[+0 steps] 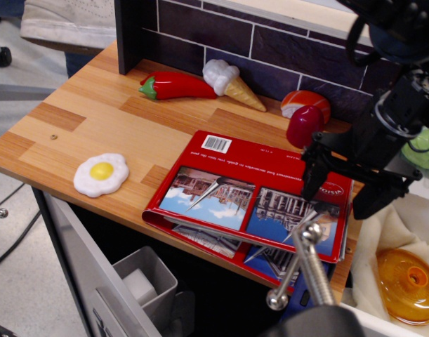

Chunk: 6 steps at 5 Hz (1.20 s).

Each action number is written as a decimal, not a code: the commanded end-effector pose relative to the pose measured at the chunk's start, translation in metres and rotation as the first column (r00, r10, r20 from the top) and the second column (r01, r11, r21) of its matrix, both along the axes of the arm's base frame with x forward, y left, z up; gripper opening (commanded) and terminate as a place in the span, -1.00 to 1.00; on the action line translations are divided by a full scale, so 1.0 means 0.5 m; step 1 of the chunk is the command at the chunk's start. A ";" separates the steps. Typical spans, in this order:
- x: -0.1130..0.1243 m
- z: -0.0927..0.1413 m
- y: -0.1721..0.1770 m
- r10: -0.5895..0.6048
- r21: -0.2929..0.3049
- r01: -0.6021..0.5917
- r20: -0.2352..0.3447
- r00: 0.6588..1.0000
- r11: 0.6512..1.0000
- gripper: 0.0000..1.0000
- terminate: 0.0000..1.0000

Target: Open book

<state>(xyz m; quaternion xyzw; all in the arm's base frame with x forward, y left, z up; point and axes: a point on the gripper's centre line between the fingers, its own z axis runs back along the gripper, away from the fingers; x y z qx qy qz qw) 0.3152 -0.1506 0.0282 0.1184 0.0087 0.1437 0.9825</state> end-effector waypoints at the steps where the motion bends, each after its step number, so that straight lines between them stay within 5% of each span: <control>1: 0.016 0.014 -0.018 0.013 0.004 -0.013 0.066 0.998 1.000 1.00 -1.00; 3: 0.003 0.028 0.061 -0.035 0.160 0.018 0.104 0.994 0.987 1.00 -1.00; 4: 0.000 0.072 0.115 -0.091 0.231 0.059 0.131 0.987 0.971 1.00 -1.00; 6: -0.007 0.165 0.254 -0.156 0.241 0.125 0.111 0.982 0.962 1.00 -1.00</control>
